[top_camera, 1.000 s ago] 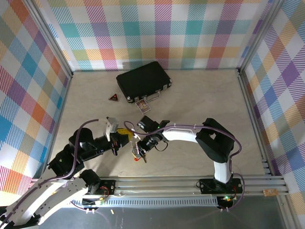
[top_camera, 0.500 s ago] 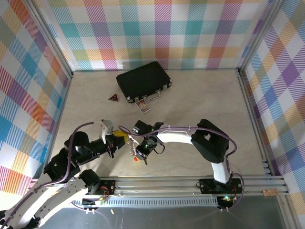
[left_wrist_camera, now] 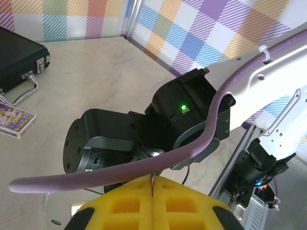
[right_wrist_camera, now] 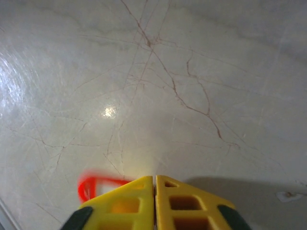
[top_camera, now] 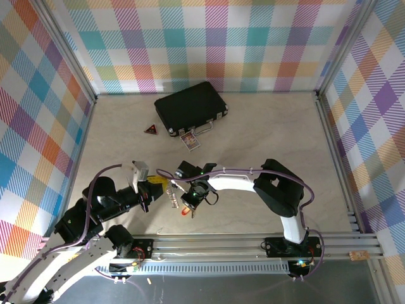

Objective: Put the keys on the keyring

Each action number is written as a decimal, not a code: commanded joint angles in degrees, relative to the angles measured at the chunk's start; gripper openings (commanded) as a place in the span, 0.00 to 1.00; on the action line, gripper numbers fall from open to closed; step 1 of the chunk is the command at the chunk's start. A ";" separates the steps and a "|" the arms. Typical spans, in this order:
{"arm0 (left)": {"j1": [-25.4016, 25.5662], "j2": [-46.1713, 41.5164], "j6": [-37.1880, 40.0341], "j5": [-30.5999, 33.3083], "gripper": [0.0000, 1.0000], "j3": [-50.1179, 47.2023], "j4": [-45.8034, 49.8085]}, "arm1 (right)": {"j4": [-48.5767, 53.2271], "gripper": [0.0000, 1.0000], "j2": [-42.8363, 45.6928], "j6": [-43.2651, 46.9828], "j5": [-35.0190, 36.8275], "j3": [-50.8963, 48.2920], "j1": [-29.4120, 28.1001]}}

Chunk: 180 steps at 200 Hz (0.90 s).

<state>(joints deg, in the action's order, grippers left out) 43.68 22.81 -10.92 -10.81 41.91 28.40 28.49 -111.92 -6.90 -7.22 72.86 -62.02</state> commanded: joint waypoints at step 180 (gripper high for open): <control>-0.15 5.07 13.38 -4.28 0.00 3.88 -9.61 | -3.13 0.00 23.41 -12.63 -3.40 -25.84 17.80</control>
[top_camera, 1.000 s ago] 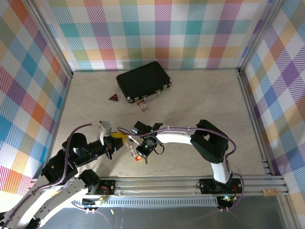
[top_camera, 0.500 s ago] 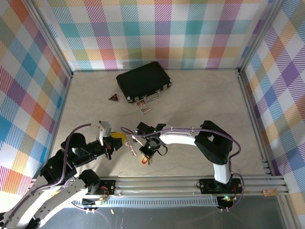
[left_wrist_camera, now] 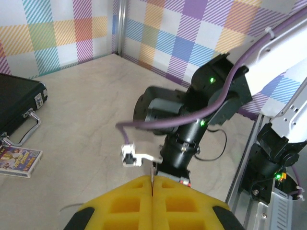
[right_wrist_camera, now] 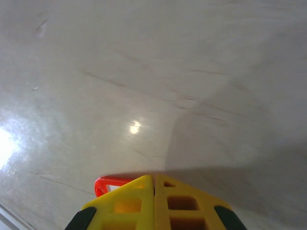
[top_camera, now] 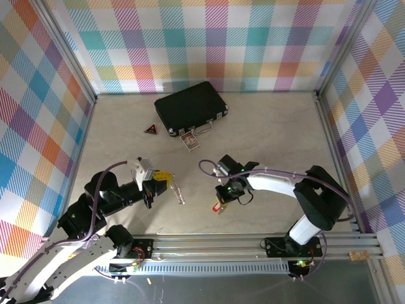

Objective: Put the keys on the keyring

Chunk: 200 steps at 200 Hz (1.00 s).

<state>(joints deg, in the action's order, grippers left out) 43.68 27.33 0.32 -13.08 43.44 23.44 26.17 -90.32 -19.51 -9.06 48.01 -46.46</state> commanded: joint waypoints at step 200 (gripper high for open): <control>-0.10 4.22 1.69 -3.43 0.00 0.35 -9.65 | 1.13 0.26 -0.12 5.19 -1.87 1.04 5.50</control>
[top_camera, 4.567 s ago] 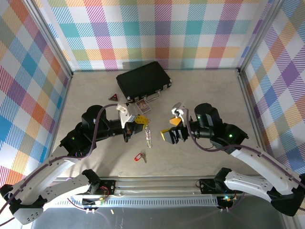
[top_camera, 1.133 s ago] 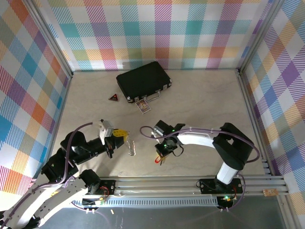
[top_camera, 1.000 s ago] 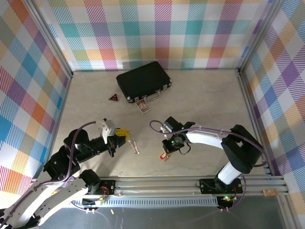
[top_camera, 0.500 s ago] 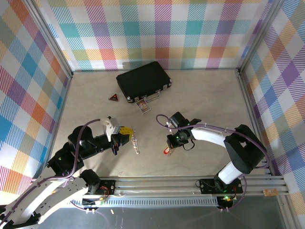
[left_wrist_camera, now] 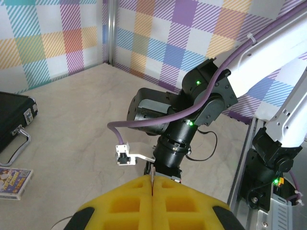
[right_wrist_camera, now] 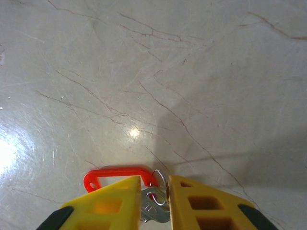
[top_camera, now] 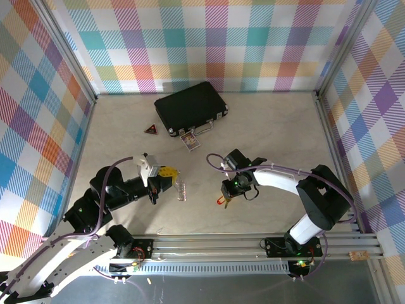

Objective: Put the keys on the keyring

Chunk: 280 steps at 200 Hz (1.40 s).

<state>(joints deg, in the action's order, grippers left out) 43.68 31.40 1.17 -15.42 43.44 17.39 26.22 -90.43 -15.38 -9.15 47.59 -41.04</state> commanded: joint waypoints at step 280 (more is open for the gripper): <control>-0.12 -2.37 -0.03 -1.28 0.00 -0.70 -4.73 | -0.89 0.16 -2.03 0.65 -7.30 0.01 3.33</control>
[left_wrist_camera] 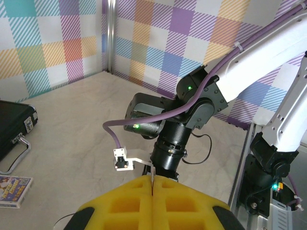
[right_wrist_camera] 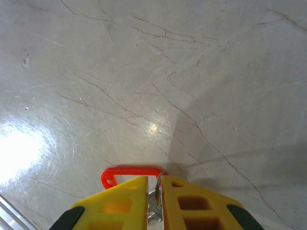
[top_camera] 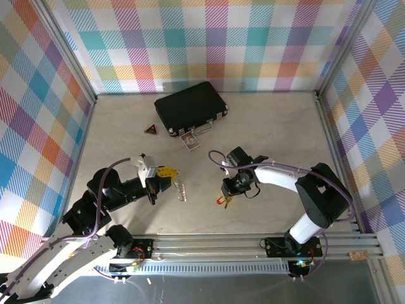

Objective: Put the keys on the keyring

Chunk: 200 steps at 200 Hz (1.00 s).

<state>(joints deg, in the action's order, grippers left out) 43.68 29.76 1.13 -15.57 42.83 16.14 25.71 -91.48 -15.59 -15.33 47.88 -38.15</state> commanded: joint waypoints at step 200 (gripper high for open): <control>-0.11 1.07 1.09 -7.29 0.00 2.21 -4.06 | 1.89 0.00 16.37 16.11 -10.84 1.66 0.09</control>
<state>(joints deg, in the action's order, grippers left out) 43.68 30.20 1.19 -18.17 42.96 15.88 27.62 -82.94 -5.78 -19.68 48.12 -38.15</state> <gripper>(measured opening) 0.063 0.056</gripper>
